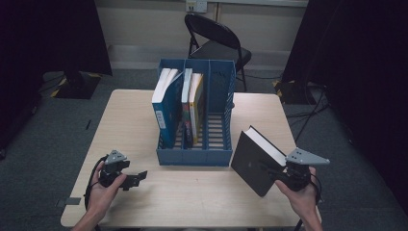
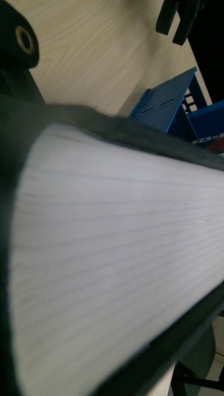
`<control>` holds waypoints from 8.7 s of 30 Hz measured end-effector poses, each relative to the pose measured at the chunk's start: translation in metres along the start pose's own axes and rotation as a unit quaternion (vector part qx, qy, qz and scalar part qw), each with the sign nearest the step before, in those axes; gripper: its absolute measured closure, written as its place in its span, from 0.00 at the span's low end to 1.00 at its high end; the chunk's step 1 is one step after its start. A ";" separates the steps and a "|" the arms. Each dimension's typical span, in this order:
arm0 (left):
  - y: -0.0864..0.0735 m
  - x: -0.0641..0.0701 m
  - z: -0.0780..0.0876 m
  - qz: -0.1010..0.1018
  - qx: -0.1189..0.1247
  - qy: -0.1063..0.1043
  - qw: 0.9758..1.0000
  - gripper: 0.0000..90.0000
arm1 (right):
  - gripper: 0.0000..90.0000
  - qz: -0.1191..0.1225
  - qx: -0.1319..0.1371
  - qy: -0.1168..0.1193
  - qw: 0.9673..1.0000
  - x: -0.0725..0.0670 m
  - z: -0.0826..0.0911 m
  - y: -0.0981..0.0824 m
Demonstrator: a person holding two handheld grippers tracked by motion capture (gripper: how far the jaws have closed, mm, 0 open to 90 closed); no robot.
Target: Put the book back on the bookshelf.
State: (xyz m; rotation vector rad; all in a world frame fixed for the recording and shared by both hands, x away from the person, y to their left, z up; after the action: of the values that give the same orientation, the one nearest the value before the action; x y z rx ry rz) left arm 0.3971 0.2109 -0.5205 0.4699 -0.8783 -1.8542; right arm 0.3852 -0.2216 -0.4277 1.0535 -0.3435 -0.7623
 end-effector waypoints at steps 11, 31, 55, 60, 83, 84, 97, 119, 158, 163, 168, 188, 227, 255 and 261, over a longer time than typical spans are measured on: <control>0.000 0.000 -0.001 0.005 0.001 -0.001 1.000 0.17 | 0.55 -0.013 -0.016 0.004 1.000 -0.001 0.006 0.010; -0.001 0.002 -0.004 0.003 -0.004 -0.002 1.000 0.17 | 0.56 -0.011 -0.062 -0.009 0.998 -0.007 0.012 0.021; -0.002 0.003 -0.006 0.003 -0.012 -0.007 1.000 0.17 | 0.54 -0.003 -0.232 0.000 0.973 -0.003 -0.013 0.041; -0.002 0.005 -0.006 0.000 -0.012 -0.009 1.000 0.18 | 0.54 -0.007 -0.301 -0.012 0.954 -0.003 -0.015 0.038; -0.003 0.005 -0.009 0.001 -0.018 -0.008 1.000 0.17 | 0.58 -0.025 -0.363 -0.012 0.931 -0.002 -0.021 0.035; -0.003 0.004 -0.010 0.004 -0.018 -0.008 1.000 0.17 | 0.59 -0.027 -0.363 -0.012 0.931 -0.002 -0.021 0.036; -0.002 0.004 -0.010 0.000 -0.019 -0.009 1.000 0.18 | 0.59 -0.064 -0.353 -0.029 0.933 0.006 -0.012 0.037; -0.002 0.005 -0.010 0.001 -0.015 -0.010 1.000 0.17 | 0.59 -0.060 -0.308 -0.041 0.949 0.010 0.012 0.085; -0.003 0.005 -0.011 0.000 -0.020 -0.012 1.000 0.17 | 0.60 -0.035 -0.295 -0.036 0.954 -0.010 -0.047 0.181; -0.004 0.005 -0.010 -0.004 -0.020 -0.013 1.000 0.18 | 0.60 -0.050 -0.294 -0.035 0.954 -0.008 -0.060 0.187; -0.003 0.005 -0.010 -0.004 -0.019 -0.015 1.000 0.18 | 0.60 -0.068 -0.295 -0.062 0.951 -0.002 -0.072 0.190; -0.003 0.004 -0.010 -0.004 -0.018 -0.015 1.000 0.17 | 0.60 -0.127 -0.301 -0.101 0.940 0.009 -0.121 0.208; -0.005 0.003 -0.014 0.000 -0.030 -0.008 1.000 0.18 | 0.60 -0.213 -0.279 -0.175 0.920 0.033 -0.200 0.172; -0.006 0.005 -0.013 -0.004 -0.032 -0.009 0.999 0.18 | 0.46 -0.155 -0.220 -0.116 0.956 0.010 -0.181 0.142; -0.005 0.006 -0.014 0.000 -0.032 -0.007 0.999 0.18 | 0.48 -0.149 -0.178 -0.090 0.968 0.002 -0.165 0.129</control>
State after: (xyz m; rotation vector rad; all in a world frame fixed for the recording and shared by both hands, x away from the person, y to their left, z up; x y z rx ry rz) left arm 0.3999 0.2016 -0.5331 0.4178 -0.8263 -1.8812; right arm 0.5360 -0.0799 -0.3932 0.7033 -0.1928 -1.1482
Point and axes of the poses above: each handheld gripper's, and its own axes: z roughly backward along the jaws, y roughly out of its top, x roughly to its right, the point moved 9 cm from there along -z, roughly forward along the jaws, and after that the axes turned 7 degrees about y, right-handed, at the moved point
